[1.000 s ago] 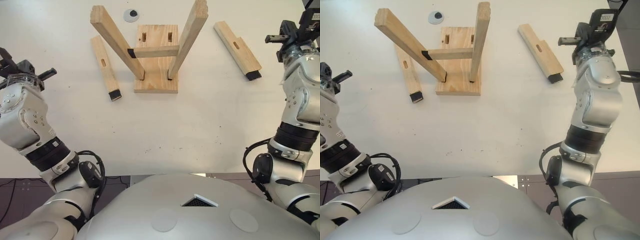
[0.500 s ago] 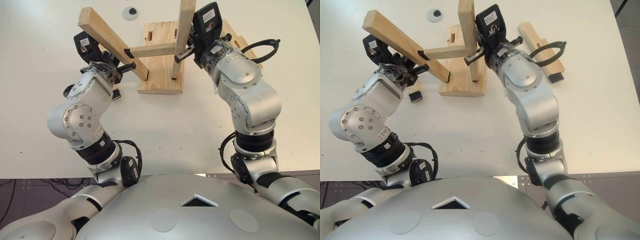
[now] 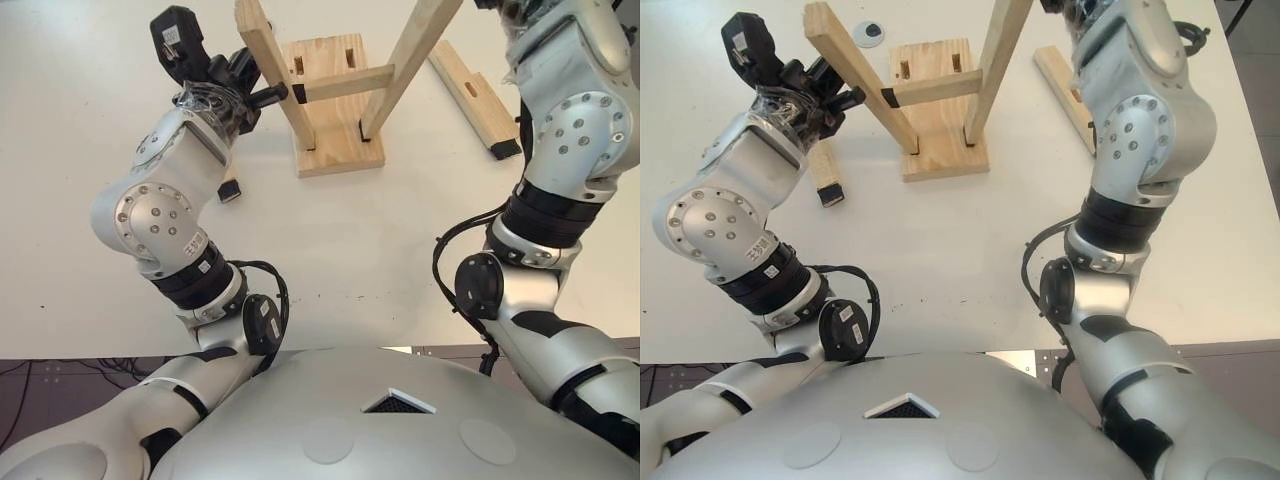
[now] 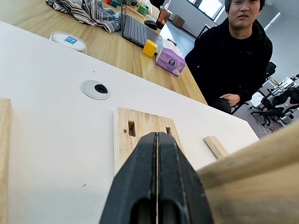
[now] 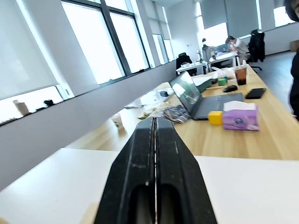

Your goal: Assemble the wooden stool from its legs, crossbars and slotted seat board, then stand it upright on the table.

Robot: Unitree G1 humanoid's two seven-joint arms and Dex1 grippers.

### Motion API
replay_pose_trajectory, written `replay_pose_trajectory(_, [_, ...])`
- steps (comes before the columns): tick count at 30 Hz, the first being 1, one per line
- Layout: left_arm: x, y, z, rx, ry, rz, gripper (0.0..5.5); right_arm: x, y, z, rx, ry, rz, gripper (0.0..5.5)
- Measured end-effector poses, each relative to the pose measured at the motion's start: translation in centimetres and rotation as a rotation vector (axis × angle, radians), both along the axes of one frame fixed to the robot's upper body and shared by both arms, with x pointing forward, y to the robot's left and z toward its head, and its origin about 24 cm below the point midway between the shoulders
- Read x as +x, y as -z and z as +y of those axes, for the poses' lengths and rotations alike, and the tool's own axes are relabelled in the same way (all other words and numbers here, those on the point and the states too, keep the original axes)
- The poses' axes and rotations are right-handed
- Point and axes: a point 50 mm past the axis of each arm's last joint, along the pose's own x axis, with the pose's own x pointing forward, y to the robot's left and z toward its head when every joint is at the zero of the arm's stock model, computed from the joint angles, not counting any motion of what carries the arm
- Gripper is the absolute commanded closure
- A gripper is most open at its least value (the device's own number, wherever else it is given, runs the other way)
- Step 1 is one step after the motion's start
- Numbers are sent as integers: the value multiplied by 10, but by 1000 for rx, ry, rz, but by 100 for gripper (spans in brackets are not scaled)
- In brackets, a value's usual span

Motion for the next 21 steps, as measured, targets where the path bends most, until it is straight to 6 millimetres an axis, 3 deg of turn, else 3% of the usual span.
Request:
replay_pose_trajectory(4, [1, 4, 0, 13, -9, 7, 550, -9, -74, 1, 120, -142, -239, 548])
replay_pose_trajectory(6, [2, 6, -1, 17, -10, 7, 550, -13, -99, -6, 156, -160, -294, 548])
replay_pose_trajectory(8, [2, 9, -1, 18, -11, 14, 550, -17, -112, -5, 177, -195, -315, 548])
replay_pose_trajectory(10, [1, 13, 0, 18, -17, 28, 550, -14, -103, 2, 158, -236, -264, 548])
replay_pose_trajectory(11, [1, 13, 0, 16, -18, 29, 550, -12, -86, 7, 135, -252, -211, 548])
replay_pose_trajectory(13, [1, 13, 0, 11, -20, 22, 550, -4, -27, 14, 74, -264, -26, 548])
replay_pose_trajectory(14, [1, 13, 0, 10, -22, 17, 550, -5, 16, 17, 29, -260, 92, 548])
replay_pose_trajectory(19, [3, 15, 3, 7, -33, 28, 550, -18, 36, 24, 1, -290, 31, 548])
replay_pose_trajectory(21, [3, 16, 3, 4, -40, 24, 550, -20, 35, 27, 27, -327, 42, 548])
